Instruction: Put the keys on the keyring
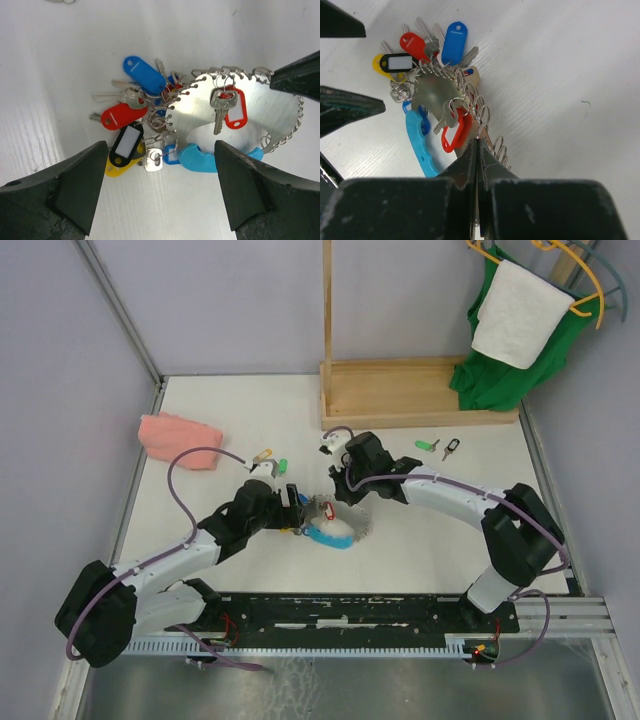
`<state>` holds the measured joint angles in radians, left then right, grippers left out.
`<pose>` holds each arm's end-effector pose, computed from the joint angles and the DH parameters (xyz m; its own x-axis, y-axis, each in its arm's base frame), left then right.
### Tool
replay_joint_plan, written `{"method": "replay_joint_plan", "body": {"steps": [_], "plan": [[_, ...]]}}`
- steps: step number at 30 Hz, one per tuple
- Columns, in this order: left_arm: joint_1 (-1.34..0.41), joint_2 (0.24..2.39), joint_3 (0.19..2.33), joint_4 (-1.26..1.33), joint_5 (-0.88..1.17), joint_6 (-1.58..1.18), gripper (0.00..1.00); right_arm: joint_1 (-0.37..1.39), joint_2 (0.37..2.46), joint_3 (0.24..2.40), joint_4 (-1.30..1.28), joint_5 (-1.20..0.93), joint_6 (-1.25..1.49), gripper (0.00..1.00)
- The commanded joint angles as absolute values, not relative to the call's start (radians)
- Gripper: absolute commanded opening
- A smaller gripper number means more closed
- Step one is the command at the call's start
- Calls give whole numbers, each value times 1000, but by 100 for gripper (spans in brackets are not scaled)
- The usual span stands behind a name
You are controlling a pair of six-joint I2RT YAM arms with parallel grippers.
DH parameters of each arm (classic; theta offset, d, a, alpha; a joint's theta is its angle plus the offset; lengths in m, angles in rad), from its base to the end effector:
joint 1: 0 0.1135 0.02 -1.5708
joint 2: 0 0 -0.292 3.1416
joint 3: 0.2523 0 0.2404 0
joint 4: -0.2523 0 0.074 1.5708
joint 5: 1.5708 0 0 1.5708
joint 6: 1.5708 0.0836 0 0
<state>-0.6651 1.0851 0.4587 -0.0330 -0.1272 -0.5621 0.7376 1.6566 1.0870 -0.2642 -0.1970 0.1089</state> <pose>0.1887 -0.1345 0.1877 -0.6921 -0.1290 -0.7102 0.1943 0.9143 -0.3555 0.2689 0.2665 0.2139 -0.6270 -0.4258 -0.6523 -0.6928 0.6877 0.2171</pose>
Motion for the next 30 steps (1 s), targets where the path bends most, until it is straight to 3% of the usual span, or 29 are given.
{"method": "replay_joint_plan", "body": {"steps": [1, 11, 21, 30], "plan": [[-617, 1048, 470, 169, -36, -504, 93, 737, 1546, 1081, -230, -187, 12, 1], [-477, 1129, 403, 615, 300, -406, 87, 736, 1448, 1082, -249, -225, -139, 1], [-444, 1337, 437, 802, 601, -244, 83, 737, 1440, 1082, -269, -277, -198, 1], [-444, 1437, 387, 923, 647, -223, 81, 737, 1425, 1042, -237, -285, -183, 1]]}}
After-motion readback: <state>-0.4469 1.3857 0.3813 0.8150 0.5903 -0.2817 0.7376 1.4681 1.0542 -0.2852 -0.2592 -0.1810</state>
